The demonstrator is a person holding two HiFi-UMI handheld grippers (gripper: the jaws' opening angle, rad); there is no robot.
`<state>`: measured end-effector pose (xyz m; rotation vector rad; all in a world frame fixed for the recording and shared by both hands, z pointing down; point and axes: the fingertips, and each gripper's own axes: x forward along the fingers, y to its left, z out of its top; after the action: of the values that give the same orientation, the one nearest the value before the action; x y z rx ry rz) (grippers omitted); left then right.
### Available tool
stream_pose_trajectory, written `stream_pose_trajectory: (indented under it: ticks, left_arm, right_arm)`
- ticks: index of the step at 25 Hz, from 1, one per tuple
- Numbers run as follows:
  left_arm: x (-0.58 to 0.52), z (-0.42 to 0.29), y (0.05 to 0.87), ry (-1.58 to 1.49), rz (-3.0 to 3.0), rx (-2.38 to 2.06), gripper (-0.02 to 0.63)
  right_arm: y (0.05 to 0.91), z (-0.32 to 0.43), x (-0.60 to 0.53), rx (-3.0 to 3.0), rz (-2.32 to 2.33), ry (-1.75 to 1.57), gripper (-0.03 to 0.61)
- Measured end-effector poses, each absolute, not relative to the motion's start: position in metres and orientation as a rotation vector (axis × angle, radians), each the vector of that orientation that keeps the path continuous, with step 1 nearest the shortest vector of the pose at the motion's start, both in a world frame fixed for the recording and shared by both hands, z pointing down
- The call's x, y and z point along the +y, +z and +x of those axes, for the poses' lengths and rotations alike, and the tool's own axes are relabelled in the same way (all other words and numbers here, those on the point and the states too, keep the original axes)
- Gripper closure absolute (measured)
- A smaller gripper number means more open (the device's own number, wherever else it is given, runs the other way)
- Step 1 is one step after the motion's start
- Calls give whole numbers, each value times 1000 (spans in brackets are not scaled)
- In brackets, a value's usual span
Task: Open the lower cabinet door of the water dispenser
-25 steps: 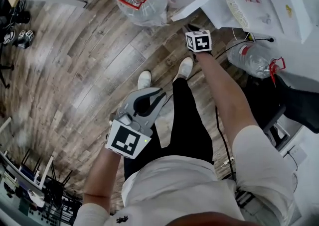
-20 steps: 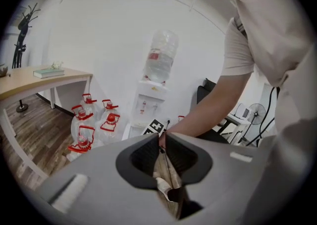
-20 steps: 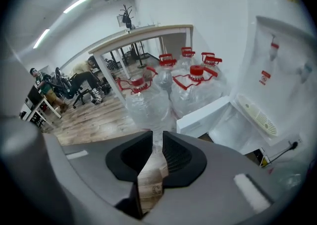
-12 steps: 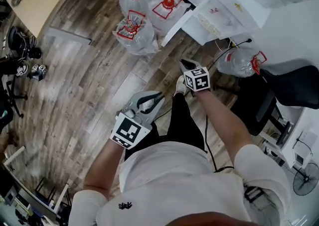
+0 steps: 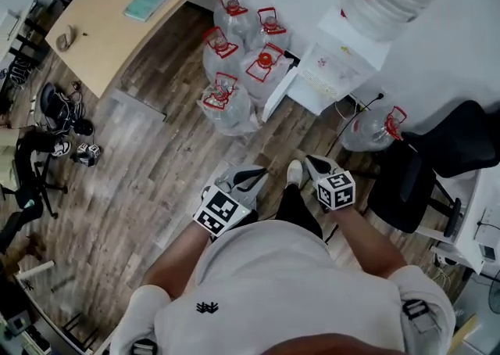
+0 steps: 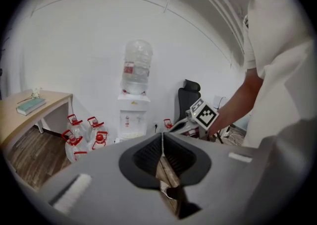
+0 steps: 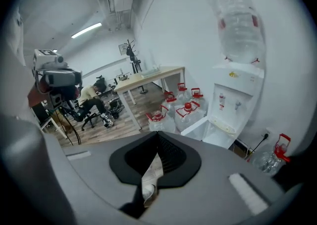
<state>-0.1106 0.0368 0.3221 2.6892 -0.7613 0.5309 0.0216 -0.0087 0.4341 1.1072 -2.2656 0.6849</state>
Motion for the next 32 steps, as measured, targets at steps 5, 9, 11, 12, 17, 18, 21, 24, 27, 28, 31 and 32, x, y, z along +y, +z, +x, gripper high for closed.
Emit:
stream_pose_trajectory:
  ticks: [5, 9, 11, 12, 17, 18, 21, 24, 27, 28, 31, 32]
  left_arm:
    - [44, -109, 308, 531, 2680, -758, 555]
    - [50, -115, 300, 500, 2670, -737, 557]
    - [55, -120, 296, 490, 2666, -730, 557]
    - [58, -123, 296, 492, 2664, -726, 557]
    - [63, -137, 296, 514, 2658, -734, 557]
    - [64, -137, 296, 512, 2657, -737, 558]
    - [71, -136, 296, 505, 2662, -719, 558]
    - [75, -136, 296, 525, 2684, -704, 558]
    - [79, -139, 300, 534, 2678, -699, 558]
    - [81, -140, 300, 530, 2676, -698, 558]
    - [85, -147, 303, 521, 2666, -709, 558]
    - [86, -150, 304, 517, 2659, -717, 558]
  right_arm:
    - [376, 27, 19, -2340, 1144, 660, 577]
    - [342, 16, 43, -2390, 1151, 609, 577]
    - [329, 12, 55, -2406, 1162, 585, 577]
    - [325, 10, 62, -2414, 1171, 581, 577]
    - [311, 5, 79, -2425, 1202, 548, 577]
    - [310, 6, 81, -2425, 1205, 546, 577]
    - [307, 11, 92, -2416, 1227, 544, 577]
    - [306, 12, 100, -2404, 1248, 537, 577]
    - [308, 10, 107, -2400, 1251, 538, 577]
    - [309, 9, 109, -2399, 1247, 533, 577]
    - [310, 3, 111, -2396, 1232, 498, 577]
    - [309, 1, 111, -2398, 1230, 489, 577]
